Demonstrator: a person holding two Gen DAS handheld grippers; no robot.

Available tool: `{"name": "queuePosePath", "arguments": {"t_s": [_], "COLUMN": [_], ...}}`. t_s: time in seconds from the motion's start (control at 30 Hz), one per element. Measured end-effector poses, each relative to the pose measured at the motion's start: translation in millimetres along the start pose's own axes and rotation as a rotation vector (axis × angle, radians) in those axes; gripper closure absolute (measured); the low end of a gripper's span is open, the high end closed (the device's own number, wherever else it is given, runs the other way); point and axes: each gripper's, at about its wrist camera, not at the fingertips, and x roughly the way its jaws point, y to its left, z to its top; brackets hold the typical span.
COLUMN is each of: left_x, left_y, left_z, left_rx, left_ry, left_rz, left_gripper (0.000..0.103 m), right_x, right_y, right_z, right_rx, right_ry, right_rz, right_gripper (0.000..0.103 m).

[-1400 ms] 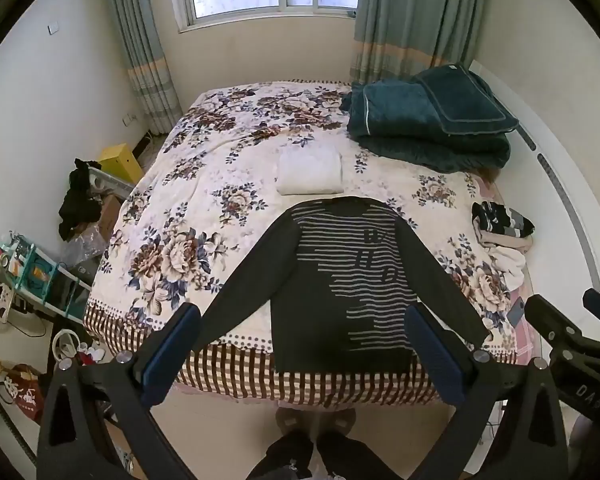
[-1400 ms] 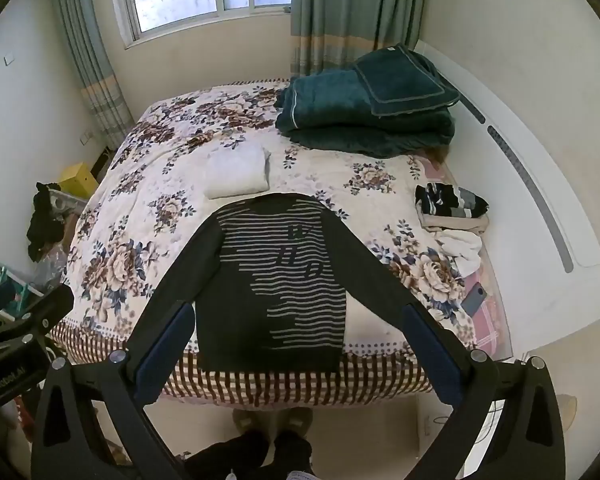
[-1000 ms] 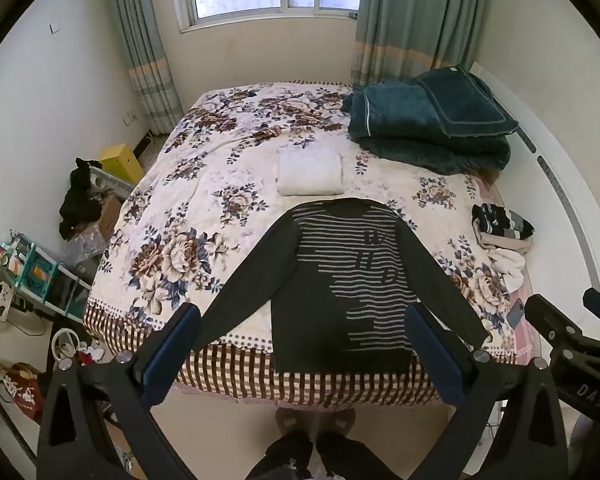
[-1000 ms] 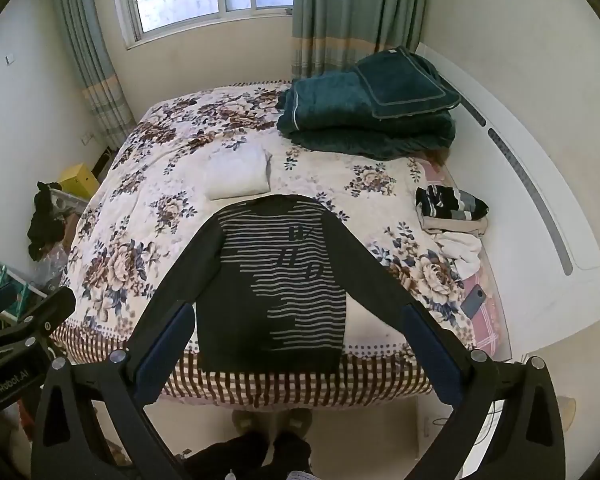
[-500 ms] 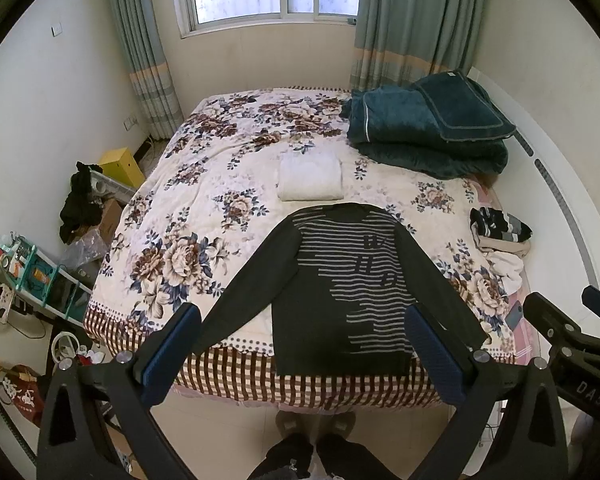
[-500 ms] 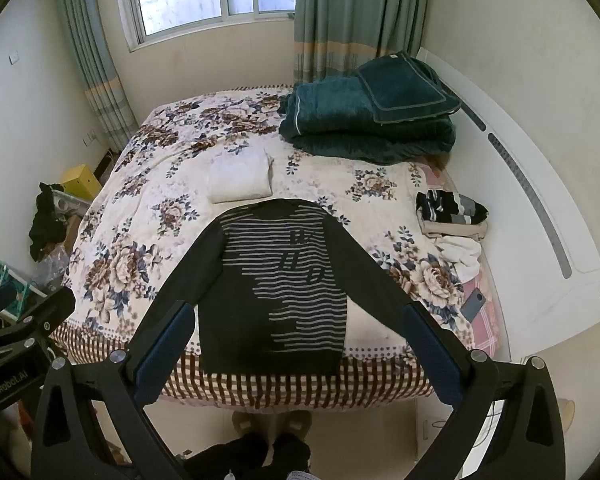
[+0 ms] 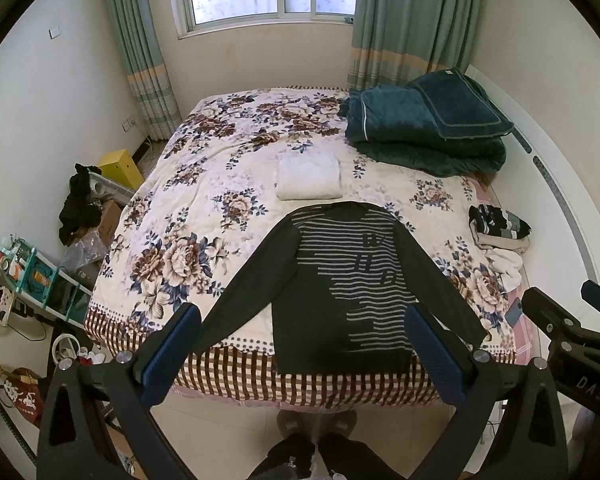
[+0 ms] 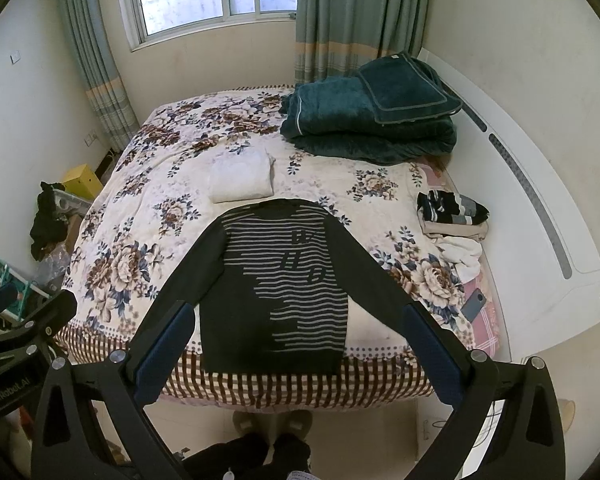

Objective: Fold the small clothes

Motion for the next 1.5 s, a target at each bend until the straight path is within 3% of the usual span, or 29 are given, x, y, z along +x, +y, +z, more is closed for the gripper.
{"name": "queuePosePath", "arguments": {"t_s": [1.5], "left_x": [-2.6], "left_y": [-8.7], "left_z": [8.3], "left_rx": [0.000], "left_ry": [-0.004], "left_rz": [-0.010], "left_gripper": [0.000], "right_x": [-13.7], "right_y": [12.5], "right_z": [7.8], "right_rx": [-0.010], "right_ry": [-0.010], "right_rz": [0.000], "right_gripper": [0.000]}}
